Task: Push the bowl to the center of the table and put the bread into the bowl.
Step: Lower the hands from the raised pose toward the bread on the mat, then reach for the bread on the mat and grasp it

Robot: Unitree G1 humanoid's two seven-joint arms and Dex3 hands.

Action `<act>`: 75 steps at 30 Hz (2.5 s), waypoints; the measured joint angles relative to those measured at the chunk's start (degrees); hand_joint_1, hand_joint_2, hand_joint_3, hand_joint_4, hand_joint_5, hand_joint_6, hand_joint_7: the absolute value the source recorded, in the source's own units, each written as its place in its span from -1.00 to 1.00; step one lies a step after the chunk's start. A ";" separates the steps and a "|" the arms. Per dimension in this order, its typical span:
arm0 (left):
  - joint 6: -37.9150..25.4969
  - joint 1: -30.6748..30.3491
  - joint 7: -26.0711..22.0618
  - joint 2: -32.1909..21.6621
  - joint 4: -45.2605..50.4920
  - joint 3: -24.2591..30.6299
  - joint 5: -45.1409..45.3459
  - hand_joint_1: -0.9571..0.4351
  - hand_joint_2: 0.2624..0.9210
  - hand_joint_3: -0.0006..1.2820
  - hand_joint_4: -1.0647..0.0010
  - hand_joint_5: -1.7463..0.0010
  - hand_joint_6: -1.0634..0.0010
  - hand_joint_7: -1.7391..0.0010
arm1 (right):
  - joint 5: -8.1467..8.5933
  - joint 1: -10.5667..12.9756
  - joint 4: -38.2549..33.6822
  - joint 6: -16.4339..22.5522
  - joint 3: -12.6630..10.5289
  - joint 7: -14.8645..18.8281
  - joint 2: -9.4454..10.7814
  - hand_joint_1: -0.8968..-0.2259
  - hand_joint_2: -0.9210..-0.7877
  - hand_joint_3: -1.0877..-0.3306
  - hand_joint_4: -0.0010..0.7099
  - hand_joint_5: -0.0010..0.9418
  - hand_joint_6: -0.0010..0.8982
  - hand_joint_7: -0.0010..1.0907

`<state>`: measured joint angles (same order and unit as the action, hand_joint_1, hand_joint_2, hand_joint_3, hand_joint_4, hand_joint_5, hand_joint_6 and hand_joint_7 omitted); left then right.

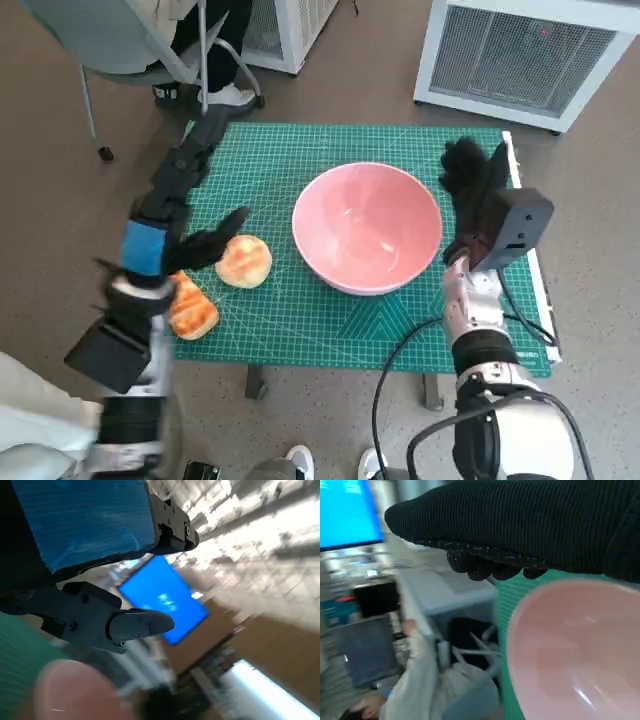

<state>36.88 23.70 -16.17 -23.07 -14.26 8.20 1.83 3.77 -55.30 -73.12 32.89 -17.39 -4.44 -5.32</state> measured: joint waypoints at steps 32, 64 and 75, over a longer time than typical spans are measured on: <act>-14.41 -9.59 -20.79 -27.86 3.73 -0.12 5.37 0.06 0.81 -1.00 0.52 1.00 0.22 0.98 | 0.51 10.64 28.50 27.66 9.52 17.05 -3.56 0.09 -1.00 -0.33 0.02 -0.93 -1.00 0.44; -13.97 -8.48 -31.47 -33.91 3.05 -10.51 9.82 0.18 0.69 -1.00 0.56 1.00 0.20 0.99 | 5.26 14.80 38.71 22.05 13.07 20.69 -1.24 0.04 -1.00 -0.32 -0.02 -0.95 -1.00 0.39; -10.42 -4.06 -28.66 -30.09 -5.37 -15.87 14.47 0.19 0.70 -1.00 0.55 0.99 0.24 1.00 | 6.89 15.63 38.81 21.55 13.00 22.20 -1.20 0.00 -1.00 -0.29 -0.03 -0.95 -1.00 0.37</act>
<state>26.46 19.64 -44.83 -53.16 -19.63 -7.67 16.29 10.66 -39.67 -34.31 54.44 -4.39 17.76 -6.53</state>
